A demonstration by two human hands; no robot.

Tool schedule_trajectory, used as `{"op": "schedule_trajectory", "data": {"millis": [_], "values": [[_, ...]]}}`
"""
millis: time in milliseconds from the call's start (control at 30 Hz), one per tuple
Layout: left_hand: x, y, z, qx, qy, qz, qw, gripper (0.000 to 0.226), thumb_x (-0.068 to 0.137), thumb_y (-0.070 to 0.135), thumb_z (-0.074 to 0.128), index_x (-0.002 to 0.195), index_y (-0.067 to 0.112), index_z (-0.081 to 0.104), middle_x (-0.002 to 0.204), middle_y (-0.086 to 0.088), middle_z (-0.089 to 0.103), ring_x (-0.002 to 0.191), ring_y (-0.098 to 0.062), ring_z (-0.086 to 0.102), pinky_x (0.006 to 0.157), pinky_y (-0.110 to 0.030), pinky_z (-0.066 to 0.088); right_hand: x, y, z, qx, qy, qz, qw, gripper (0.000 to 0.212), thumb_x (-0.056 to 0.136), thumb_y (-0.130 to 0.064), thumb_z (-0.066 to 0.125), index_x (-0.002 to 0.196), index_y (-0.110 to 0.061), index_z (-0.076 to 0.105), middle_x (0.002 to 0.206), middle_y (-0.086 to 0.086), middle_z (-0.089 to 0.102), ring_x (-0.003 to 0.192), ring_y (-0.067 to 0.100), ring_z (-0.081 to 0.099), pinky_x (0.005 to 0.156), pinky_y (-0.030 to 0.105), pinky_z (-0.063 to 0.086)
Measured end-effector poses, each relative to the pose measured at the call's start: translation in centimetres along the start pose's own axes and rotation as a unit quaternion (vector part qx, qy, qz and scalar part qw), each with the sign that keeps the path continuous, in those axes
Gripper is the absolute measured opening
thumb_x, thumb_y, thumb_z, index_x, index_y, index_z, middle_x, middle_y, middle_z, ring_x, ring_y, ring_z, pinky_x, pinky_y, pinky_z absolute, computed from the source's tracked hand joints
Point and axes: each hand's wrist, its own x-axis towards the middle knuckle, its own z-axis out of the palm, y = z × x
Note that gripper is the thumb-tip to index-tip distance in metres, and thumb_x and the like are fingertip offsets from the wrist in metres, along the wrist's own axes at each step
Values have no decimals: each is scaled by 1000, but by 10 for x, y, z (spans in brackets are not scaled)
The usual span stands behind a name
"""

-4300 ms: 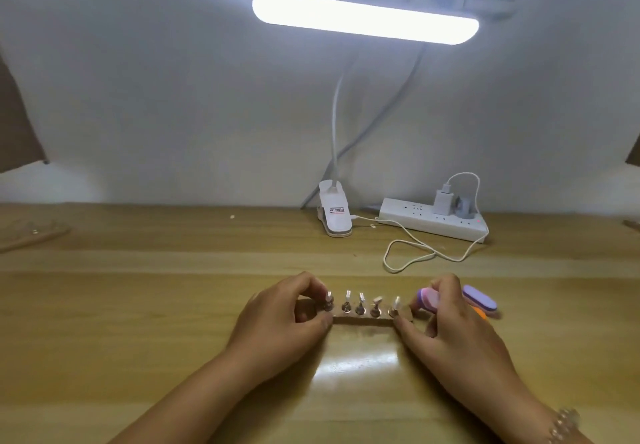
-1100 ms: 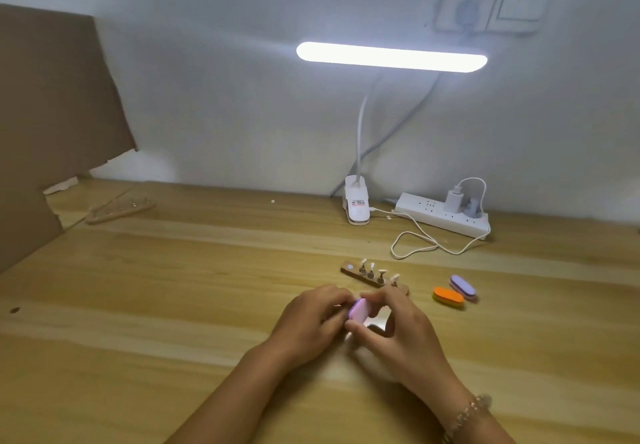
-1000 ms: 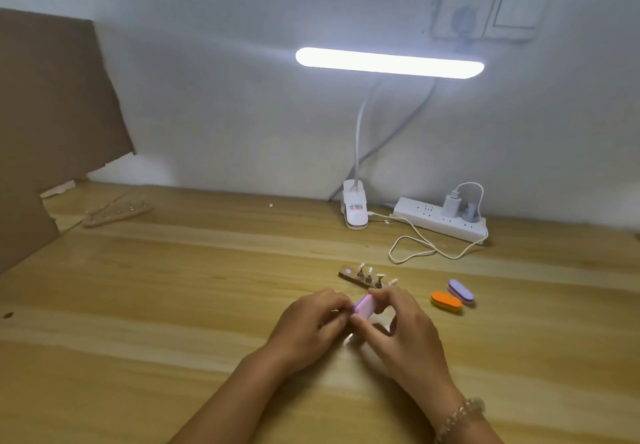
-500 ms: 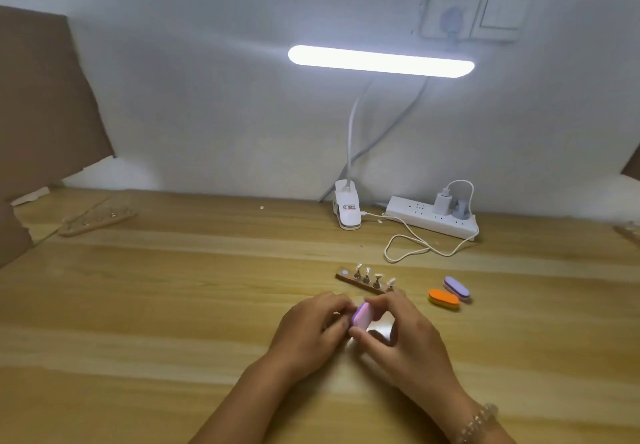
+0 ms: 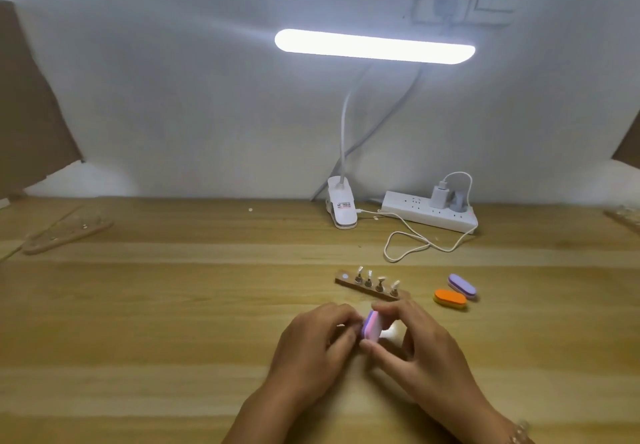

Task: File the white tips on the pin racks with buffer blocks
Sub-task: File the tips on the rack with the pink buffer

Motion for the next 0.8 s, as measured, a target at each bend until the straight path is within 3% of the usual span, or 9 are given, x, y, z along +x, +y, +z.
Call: {"op": "schedule_trajectory", "data": {"millis": [133,233,333,433,567,700,800], "values": [[0,4,-1,-2,-11,-20,1000,17,87,42,51,102,41,59,96,23,66,71,7,53,64,-20,41,1,1,2,18,30,14,999,32,75,-35,81,101,-35,62,96,-21,62,68,-6,52,61,15,35],[1,4,-4,-8,-18,-36,999,23,87,37,50,101,31,68,98,17,69,86,-2,61,77,-33,51,1,-1,3,-11,-4,-29,1000,34,76,-37,80,104,-34,62,95,-23,59,69,-11,50,62,14,36],[1,5,-4,-7,-25,-46,999,17,91,31,56,101,29,69,98,14,69,89,-7,63,79,-38,51,7,1,0,11,10,-10,1000,29,77,-36,80,100,-32,63,92,-20,62,74,-4,55,62,17,39],[2,7,-4,4,-20,-49,999,19,88,35,53,99,30,69,96,14,69,83,-7,61,76,-36,51,6,1,0,-16,9,-17,1000,29,78,-41,77,100,-33,61,94,-20,61,74,-6,53,62,18,40],[4,6,-5,-26,-19,-58,998,13,93,23,60,97,29,71,95,15,71,86,-4,63,73,-29,49,7,2,0,-15,8,-16,1000,29,77,-42,77,100,-34,61,96,-20,62,76,-4,54,62,19,41],[7,4,-7,-54,-14,-65,996,13,95,22,61,97,29,72,93,16,71,76,-1,60,70,-27,47,7,1,2,-40,-3,-24,999,30,75,-44,76,100,-35,61,96,-24,59,77,-3,55,62,21,43],[7,4,-8,-70,-8,-68,995,14,95,23,61,93,33,71,87,20,70,62,3,54,62,-23,41,11,3,1,26,18,-17,999,29,76,-35,79,100,-33,63,94,-19,62,74,1,57,59,16,39]]}}
